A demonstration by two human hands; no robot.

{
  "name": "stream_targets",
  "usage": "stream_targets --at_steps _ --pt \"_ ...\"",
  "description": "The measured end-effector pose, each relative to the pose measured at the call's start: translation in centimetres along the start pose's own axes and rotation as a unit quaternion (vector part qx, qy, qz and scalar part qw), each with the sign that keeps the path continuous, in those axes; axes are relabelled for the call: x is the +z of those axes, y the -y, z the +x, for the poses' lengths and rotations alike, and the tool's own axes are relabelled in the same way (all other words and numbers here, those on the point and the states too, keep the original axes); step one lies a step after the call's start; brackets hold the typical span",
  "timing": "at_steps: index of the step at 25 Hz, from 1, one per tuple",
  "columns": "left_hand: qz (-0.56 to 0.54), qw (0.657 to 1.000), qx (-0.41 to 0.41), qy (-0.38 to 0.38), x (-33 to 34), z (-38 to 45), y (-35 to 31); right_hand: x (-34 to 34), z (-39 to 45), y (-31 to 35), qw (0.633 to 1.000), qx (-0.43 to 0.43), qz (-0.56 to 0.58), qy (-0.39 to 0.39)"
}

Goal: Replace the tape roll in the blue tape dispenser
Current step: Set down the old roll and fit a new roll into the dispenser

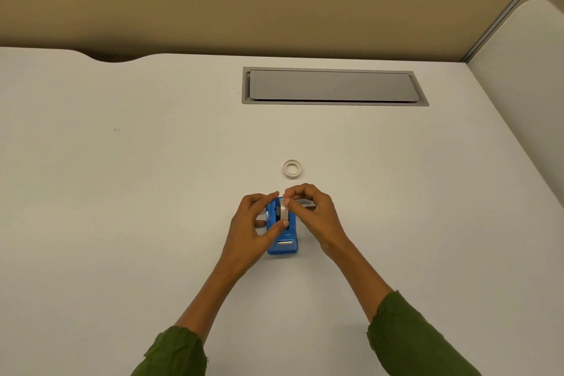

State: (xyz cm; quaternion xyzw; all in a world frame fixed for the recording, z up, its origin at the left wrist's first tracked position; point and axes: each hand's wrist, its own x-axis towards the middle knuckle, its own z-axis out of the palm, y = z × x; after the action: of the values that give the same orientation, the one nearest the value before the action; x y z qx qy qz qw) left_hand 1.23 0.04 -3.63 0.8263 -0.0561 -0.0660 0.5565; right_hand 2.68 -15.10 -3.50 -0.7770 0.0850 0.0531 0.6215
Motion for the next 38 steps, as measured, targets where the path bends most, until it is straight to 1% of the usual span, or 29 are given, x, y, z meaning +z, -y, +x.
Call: stream_targets --at_steps 2,7,10,13,15,22,24,25,27,30,34,36,38 --pt "-0.002 1.0 -0.004 0.002 0.1 -0.1 -0.1 0.1 0.3 0.3 1.0 0.005 -0.002 -0.018" --pt "0.009 1.0 0.003 0.006 -0.1 -0.1 0.0 0.1 0.4 0.4 0.999 0.038 0.019 -0.01" --pt "0.009 1.0 0.001 0.003 0.0 0.0 0.1 -0.5 -0.1 0.3 0.998 0.038 0.038 0.023" --pt "0.01 1.0 -0.002 0.003 0.0 -0.1 -0.1 -1.0 -0.6 0.4 0.997 0.016 0.006 0.081" --pt "0.013 1.0 -0.001 0.004 -0.1 -0.1 -0.2 -1.1 -0.7 0.4 0.996 0.006 -0.016 0.093" --pt "0.008 1.0 -0.009 0.005 0.0 0.0 -0.2 -0.9 -0.2 0.7 0.998 0.012 -0.022 0.066" --pt "0.011 1.0 -0.012 0.004 0.0 0.0 -0.2 -0.7 -0.2 0.8 0.998 0.008 -0.032 0.045" --pt "0.01 1.0 -0.014 0.003 -0.1 0.0 -0.2 -0.6 -0.3 0.9 0.999 -0.007 -0.046 0.028" --pt "0.005 1.0 -0.011 0.004 -0.1 -0.1 -0.3 -0.8 -0.6 1.5 0.993 -0.062 -0.098 -0.003" --pt "0.007 1.0 -0.005 0.01 -0.1 0.0 -0.3 -1.0 -0.9 2.4 0.971 -0.134 -0.196 -0.009" --pt "0.007 1.0 -0.007 0.009 -0.1 0.1 0.0 -0.8 -0.9 2.9 0.961 -0.136 -0.239 0.01" --pt "-0.002 1.0 -0.01 0.011 0.0 0.1 0.0 -0.6 -1.0 2.9 0.957 -0.133 -0.256 0.01" --pt "-0.01 1.0 -0.015 0.023 -0.2 -0.1 0.0 -0.5 -1.2 3.0 0.946 -0.143 -0.29 0.004"
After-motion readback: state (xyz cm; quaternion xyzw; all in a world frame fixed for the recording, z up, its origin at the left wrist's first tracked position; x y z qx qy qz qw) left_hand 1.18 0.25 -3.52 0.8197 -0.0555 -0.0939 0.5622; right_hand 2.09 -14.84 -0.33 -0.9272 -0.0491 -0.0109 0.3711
